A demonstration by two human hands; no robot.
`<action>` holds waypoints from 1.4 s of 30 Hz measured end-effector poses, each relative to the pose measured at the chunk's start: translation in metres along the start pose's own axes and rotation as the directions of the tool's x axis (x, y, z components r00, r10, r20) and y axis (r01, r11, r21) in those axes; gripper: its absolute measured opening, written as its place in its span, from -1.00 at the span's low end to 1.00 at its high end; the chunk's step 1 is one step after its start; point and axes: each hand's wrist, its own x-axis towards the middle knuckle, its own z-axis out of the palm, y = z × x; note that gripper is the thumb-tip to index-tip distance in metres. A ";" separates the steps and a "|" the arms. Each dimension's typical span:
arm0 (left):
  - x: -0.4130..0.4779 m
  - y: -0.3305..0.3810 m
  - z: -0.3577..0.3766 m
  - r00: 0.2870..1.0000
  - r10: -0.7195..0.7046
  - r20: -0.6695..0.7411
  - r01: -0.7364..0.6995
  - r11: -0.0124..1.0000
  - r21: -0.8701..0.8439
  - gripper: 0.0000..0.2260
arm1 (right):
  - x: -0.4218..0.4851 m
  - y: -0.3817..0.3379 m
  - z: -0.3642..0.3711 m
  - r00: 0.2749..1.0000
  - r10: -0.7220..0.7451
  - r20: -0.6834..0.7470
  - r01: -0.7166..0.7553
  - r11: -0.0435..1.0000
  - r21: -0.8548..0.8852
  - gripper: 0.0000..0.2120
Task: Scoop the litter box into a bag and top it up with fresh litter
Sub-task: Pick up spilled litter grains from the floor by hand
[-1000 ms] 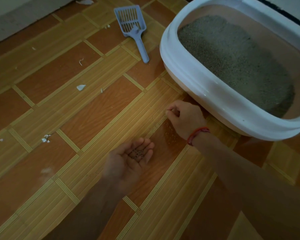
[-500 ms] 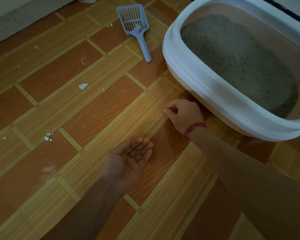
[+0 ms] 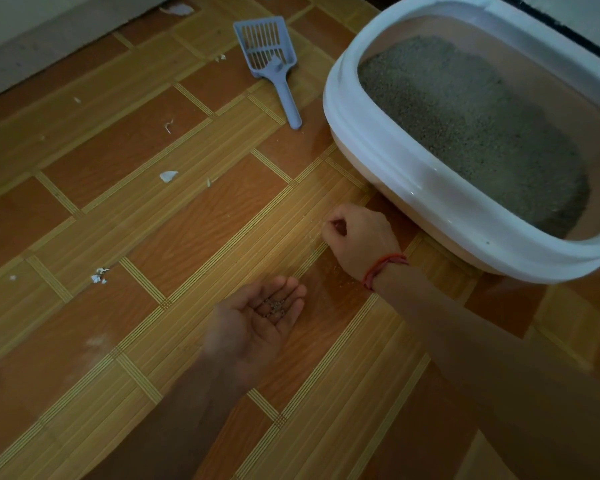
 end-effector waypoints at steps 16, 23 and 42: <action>-0.003 -0.012 0.005 0.997 0.021 0.069 -0.028 0.995 0.100 -0.68 | -0.082 -0.016 0.010 0.998 -0.054 0.044 0.045 0.982 0.181 -0.89; -0.004 -0.008 -0.004 0.999 0.039 -0.035 -0.037 0.998 0.049 -0.66 | -0.074 0.030 0.007 0.992 0.118 0.052 -0.116 0.993 -0.027 -0.89; -0.007 -0.008 -0.005 0.998 0.057 -0.035 -0.054 0.995 0.081 -0.73 | -0.074 0.026 0.015 0.994 -0.005 0.111 0.017 0.995 -0.102 -0.88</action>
